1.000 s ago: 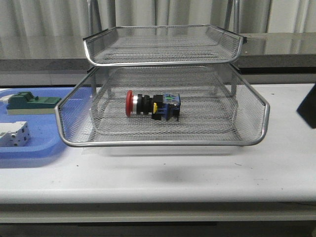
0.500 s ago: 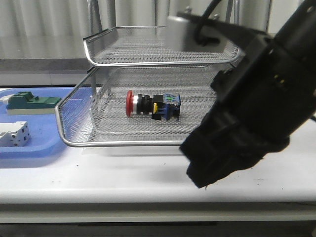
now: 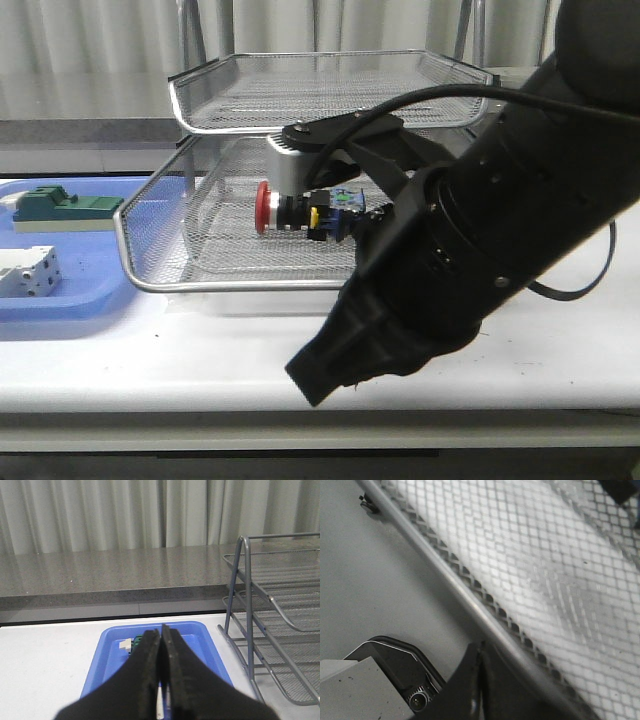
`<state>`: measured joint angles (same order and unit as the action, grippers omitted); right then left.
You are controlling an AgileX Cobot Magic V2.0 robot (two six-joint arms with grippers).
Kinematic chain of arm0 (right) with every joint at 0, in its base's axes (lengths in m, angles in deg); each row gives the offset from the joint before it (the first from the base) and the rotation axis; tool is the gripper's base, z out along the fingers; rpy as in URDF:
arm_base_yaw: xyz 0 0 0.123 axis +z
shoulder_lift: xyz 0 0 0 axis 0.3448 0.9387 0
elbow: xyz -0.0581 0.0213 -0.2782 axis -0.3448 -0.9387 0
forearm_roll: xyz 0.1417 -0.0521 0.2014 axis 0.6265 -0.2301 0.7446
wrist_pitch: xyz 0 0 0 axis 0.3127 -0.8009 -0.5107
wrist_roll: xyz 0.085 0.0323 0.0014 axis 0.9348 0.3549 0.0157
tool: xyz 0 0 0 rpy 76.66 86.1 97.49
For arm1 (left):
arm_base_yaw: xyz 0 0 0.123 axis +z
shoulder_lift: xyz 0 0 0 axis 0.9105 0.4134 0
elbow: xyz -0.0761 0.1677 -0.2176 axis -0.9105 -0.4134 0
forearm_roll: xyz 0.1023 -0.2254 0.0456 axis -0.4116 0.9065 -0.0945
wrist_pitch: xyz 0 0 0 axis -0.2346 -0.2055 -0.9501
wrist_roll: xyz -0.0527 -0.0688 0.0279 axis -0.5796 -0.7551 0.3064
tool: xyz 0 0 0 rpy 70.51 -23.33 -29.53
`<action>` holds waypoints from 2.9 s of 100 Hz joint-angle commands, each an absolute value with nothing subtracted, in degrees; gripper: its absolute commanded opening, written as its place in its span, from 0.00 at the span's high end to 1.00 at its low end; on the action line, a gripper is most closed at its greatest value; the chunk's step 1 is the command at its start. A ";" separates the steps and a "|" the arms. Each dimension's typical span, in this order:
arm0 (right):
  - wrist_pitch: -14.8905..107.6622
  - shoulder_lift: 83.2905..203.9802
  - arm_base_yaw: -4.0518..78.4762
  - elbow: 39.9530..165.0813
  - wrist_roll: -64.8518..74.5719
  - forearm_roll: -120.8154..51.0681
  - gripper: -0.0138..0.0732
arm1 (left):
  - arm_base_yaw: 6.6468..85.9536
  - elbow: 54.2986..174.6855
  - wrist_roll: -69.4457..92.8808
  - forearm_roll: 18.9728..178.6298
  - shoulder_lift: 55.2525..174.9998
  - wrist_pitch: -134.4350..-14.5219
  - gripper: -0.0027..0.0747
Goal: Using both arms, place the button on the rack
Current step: 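Push the middle tray back into the rack with the right gripper, then withdraw the right gripper from the rack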
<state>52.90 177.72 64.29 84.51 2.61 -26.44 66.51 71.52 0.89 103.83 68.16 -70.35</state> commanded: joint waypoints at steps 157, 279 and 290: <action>38.23 161.72 41.14 101.15 3.33 -30.51 0.91 | 66.59 72.75 0.40 104.74 68.67 -66.24 0.99; 38.54 110.56 24.32 70.13 3.33 -31.65 0.91 | 66.59 72.75 0.40 104.74 68.67 -66.24 0.99; 38.54 110.56 24.32 70.13 3.33 -31.65 0.91 | 66.59 72.75 0.40 104.74 68.67 -66.24 0.99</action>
<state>34.56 110.21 24.60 68.60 3.36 -31.82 66.51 71.29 0.89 103.83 68.16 -70.35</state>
